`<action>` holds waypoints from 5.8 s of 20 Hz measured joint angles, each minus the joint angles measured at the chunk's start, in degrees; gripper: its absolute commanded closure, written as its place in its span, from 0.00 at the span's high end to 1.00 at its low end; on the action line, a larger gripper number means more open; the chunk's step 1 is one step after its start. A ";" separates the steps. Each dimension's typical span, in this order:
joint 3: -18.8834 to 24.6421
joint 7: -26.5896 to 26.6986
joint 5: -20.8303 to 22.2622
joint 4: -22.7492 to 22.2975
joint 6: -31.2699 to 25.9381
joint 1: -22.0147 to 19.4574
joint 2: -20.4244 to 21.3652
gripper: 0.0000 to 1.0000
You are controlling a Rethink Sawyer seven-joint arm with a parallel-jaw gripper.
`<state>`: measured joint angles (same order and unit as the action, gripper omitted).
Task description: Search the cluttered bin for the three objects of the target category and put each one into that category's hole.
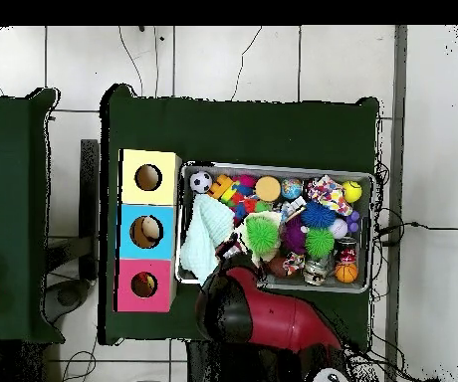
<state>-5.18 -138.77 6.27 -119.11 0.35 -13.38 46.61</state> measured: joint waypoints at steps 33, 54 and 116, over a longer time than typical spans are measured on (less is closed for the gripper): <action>6.49 0.00 -9.54 0.50 8.35 3.36 -12.21 1.00; 6.93 0.00 -11.77 0.93 18.70 5.52 -19.39 1.00; 2.39 0.01 18.87 7.43 -15.63 -16.45 4.21 0.00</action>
<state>-2.79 -138.76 25.14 -111.68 -15.27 -29.84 50.82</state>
